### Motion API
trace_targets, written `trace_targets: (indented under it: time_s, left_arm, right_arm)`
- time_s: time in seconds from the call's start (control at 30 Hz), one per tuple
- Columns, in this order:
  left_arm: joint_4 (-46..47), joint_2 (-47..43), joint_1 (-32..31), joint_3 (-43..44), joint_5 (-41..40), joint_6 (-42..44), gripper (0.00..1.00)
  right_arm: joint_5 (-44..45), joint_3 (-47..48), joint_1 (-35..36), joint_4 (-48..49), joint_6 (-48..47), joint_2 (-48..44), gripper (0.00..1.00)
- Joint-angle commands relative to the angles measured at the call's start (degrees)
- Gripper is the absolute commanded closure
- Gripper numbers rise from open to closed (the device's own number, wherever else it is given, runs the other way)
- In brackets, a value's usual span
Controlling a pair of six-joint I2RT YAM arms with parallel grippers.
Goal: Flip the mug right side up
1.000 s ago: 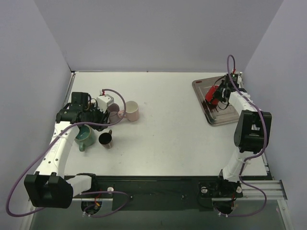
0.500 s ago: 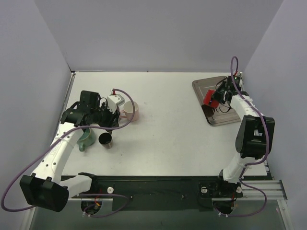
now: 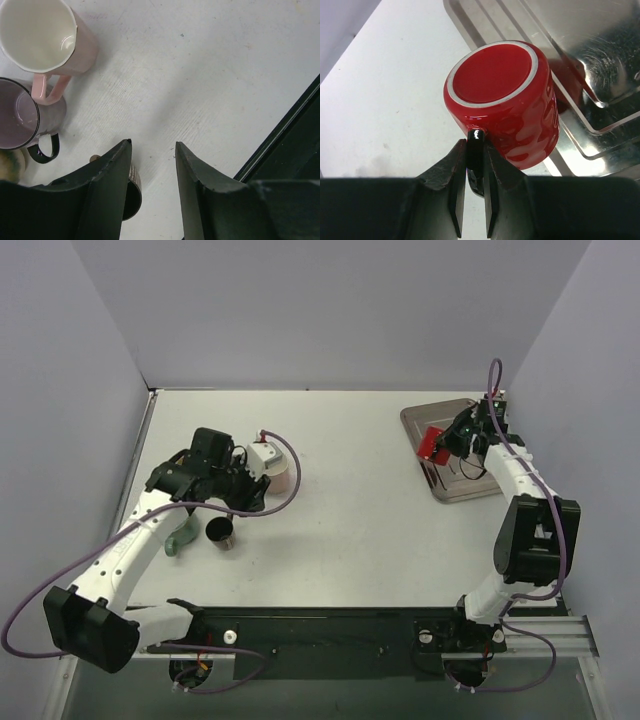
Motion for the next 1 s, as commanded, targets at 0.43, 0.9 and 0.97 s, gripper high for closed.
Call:
trace_targets:
  time_s: [0.43,0.9,0.97]
  left_arm:
    - [57.54,-4.68,-20.37,-19.24,-15.58,17.27,0.14]
    - [98.68,0.59,-32.59,-37.97,-25.77,25.37,0.12]
    - [102.73,3.40,-35.23,-38.59,-28.23,25.54,0.12]
  right_arm:
    - [-4.04,-0.85,9.98,0.46,7.54,-16.08,1.00]
    - [7.22,-6.12,27.83,4.39,15.26,-25.32,1.00]
    - [7.22,-8.39,29.24,7.55,17.97,-25.58,1.00]
